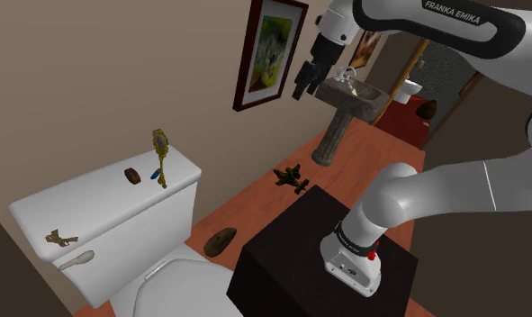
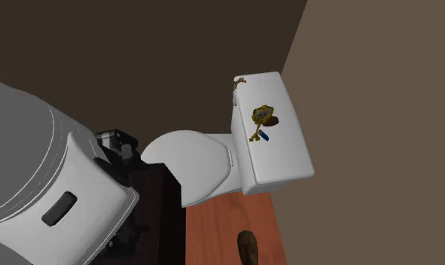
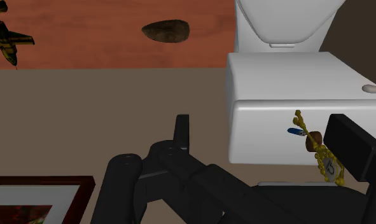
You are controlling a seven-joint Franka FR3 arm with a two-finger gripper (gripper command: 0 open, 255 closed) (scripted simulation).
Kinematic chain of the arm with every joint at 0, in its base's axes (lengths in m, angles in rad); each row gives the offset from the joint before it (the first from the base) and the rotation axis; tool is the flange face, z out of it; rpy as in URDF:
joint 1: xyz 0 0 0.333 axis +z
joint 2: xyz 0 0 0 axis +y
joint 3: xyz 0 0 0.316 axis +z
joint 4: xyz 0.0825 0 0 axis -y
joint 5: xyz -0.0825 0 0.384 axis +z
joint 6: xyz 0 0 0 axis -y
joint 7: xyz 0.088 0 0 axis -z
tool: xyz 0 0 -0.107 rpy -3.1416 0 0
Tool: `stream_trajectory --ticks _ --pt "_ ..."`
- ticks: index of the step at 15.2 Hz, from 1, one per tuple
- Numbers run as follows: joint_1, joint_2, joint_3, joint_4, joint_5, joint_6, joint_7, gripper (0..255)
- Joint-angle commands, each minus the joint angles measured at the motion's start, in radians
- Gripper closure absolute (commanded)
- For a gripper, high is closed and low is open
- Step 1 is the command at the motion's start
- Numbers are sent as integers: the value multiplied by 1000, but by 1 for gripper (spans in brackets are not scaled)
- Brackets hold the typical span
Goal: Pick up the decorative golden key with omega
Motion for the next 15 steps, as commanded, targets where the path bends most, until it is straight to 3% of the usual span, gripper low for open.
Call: stream_trajectory --ticks 1,8,15 --pt "0 0 0 0 0 0 0 0" --pt "18 244 102 102 27 92 106 0" --pt "32 512 192 263 11 146 218 0"
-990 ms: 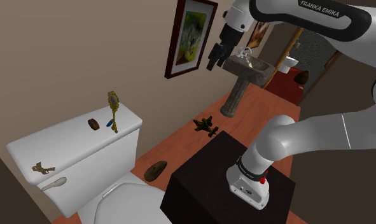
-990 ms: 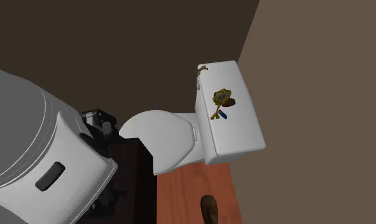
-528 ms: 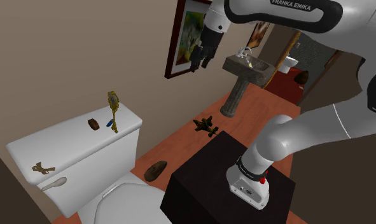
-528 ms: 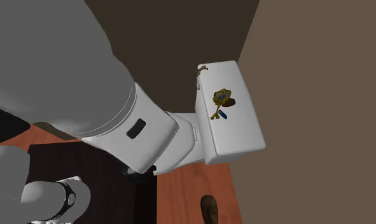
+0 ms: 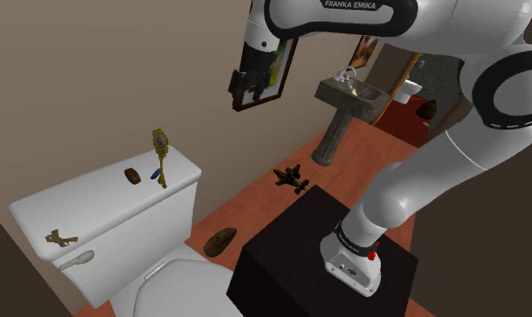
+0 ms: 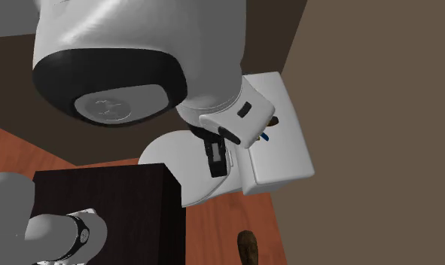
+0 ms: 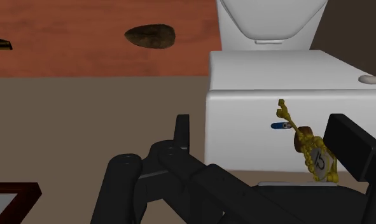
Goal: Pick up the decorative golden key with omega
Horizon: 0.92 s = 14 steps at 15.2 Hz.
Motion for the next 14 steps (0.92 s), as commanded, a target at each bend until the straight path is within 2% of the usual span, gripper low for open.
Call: stream_trajectory --ticks 1,8,14 --pt "7 78 26 52 -10 9 38 0" --pt "43 371 85 285 -78 6 157 0" --pt "110 643 102 554 -148 -48 243 0"
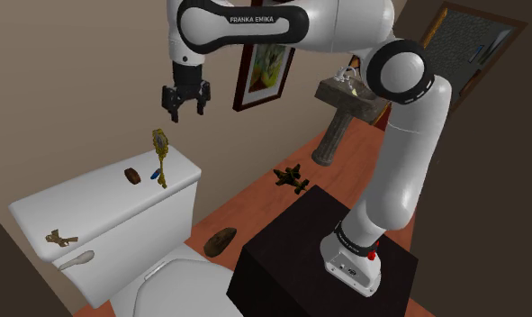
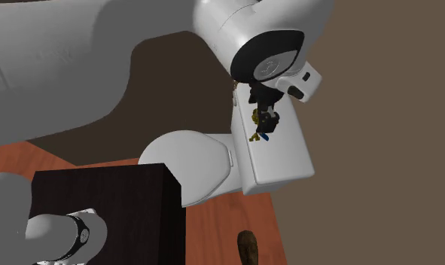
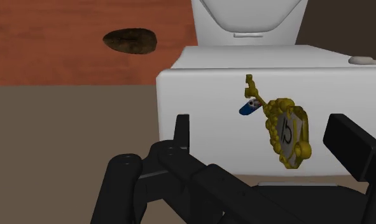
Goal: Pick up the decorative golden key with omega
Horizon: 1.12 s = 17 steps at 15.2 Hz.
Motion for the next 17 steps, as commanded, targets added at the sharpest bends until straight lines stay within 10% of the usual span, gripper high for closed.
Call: stream_trajectory --ticks 1,8,17 --pt "27 97 1 99 -23 -22 26 0" --pt "144 450 -17 559 -82 -179 71 0" --pt "133 453 -20 460 -84 -79 73 0"
